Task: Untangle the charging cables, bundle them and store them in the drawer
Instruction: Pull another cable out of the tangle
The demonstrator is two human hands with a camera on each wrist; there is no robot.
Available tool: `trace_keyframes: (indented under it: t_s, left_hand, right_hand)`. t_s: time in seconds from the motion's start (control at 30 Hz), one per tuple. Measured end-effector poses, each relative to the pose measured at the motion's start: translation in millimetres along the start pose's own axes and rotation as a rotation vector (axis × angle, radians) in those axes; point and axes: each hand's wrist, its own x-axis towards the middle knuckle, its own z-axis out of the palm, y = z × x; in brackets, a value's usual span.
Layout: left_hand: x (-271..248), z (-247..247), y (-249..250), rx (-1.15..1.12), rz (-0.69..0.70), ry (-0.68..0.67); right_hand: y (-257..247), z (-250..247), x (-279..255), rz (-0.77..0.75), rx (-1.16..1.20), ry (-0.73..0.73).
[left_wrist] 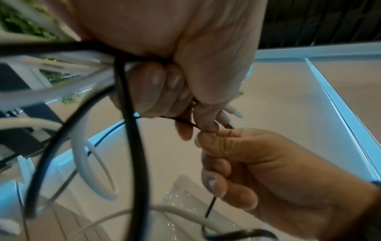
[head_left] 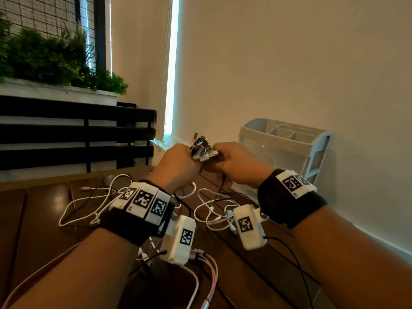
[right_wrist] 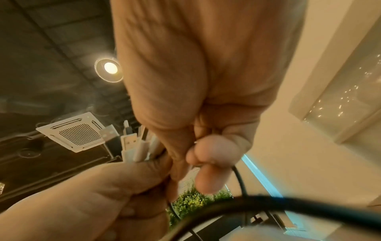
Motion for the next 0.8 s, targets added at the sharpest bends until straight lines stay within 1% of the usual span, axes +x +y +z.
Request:
trace_keyframes:
  t_s: [0.07, 0.17, 0.2, 0.23, 0.33, 0.4, 0.47, 0.53, 0.6, 0.67, 0.73, 0.8]
  left_hand:
    - [0, -4, 0, 0.048, -0.013, -0.005]
    - [4, -22, -3, 0.103, -0.054, 0.069]
    - [5, -29, -6, 0.125, -0.068, 0.095]
    - [6, -37, -9, 0.149, -0.080, 0.126]
    - [11, -59, -21, 0.186, -0.135, 0.274]
    - [13, -78, -26, 0.174, -0.176, 0.375]
    - [12, -92, -30, 0.184, -0.193, 0.410]
    - [10, -93, -30, 0.218, -0.175, 0.385]
    - [7, -85, -26, 0.247, -0.148, 0.349]
    - [5, -73, -16, 0.235, -0.110, 0.291]
    - [0, -57, -1, 0.164, -0.052, 0.188]
    - [-5, -38, 12, 0.069, -0.015, 0.087]
  right_hand:
    - [11, 1, -3, 0.037, 0.047, -0.047]
    - [35, -1, -9, 0.111, 0.151, -0.114]
    - [44, -3, -11, 0.118, 0.119, -0.120]
    - [53, -5, -11, 0.122, 0.042, -0.131]
    - [76, -16, -14, 0.177, -0.393, -0.192]
    - [94, -23, -19, 0.222, -0.541, -0.217]
    - [107, -30, -25, 0.262, -0.581, -0.156]
    - [105, -34, -26, 0.268, -0.434, -0.034]
    - [93, -33, -22, 0.213, -0.277, 0.042]
    - [75, -32, -15, 0.124, -0.285, 0.072]
    - [53, -30, -7, 0.028, -0.328, 0.098]
    - [31, -25, 0, -0.055, -0.327, 0.092]
